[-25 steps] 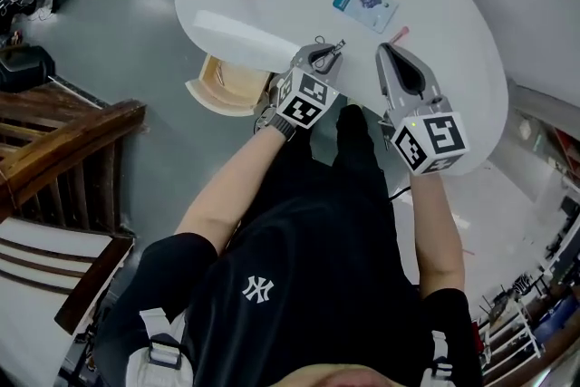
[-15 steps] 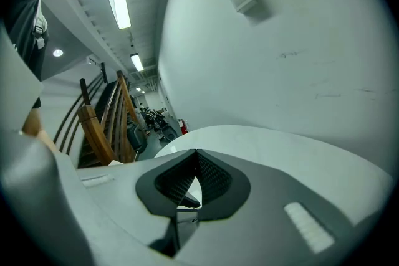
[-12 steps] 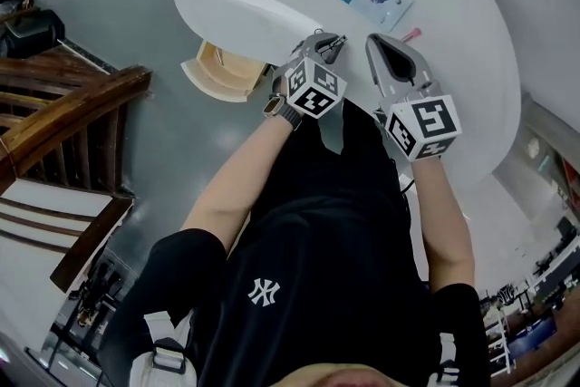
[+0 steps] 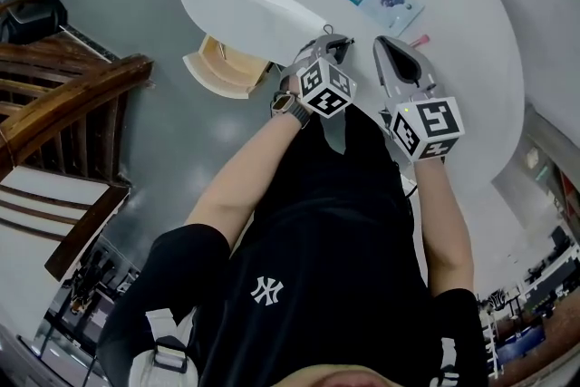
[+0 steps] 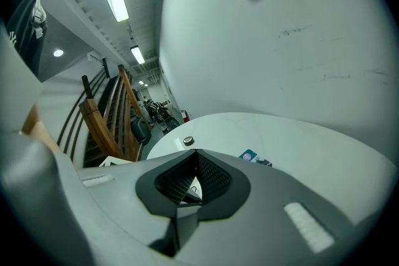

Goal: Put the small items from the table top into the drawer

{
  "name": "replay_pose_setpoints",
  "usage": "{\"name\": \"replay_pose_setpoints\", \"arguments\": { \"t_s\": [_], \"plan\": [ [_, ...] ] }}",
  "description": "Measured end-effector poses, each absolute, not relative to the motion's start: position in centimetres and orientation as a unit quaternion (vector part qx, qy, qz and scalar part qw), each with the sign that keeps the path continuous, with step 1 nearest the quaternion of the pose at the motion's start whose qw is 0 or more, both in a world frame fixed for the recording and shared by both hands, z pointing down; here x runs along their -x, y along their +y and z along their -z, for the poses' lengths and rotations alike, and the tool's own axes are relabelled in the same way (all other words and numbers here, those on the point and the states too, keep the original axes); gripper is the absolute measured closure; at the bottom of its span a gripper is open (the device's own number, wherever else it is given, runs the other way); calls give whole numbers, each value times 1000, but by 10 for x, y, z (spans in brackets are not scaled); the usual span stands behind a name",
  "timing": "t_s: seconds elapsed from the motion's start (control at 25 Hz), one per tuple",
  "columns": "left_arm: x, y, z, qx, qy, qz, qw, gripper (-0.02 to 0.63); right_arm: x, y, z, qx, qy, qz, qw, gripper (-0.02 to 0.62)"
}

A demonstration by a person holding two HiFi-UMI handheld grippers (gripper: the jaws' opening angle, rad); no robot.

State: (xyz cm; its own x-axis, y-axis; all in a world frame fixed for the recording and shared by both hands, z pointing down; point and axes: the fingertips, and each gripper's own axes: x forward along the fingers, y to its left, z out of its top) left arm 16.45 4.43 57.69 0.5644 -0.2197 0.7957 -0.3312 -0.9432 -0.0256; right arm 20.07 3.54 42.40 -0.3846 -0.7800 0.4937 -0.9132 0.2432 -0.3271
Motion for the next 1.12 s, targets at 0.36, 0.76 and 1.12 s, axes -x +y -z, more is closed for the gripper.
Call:
{"name": "replay_pose_setpoints", "arguments": {
  "t_s": [0.36,0.76,1.12],
  "plan": [
    [-140,34,-558,-888,-180,-418,65,586,-180,29,-423,-532,-787,-290,113,569],
    [-44,24,-542,-873,-250,-409,91,586,-100,9,-412,-483,-822,-280,112,569],
    [49,23,-549,-850,-302,-417,112,586,-20,-1,-403,-438,-848,-274,117,569]
  ]
}}
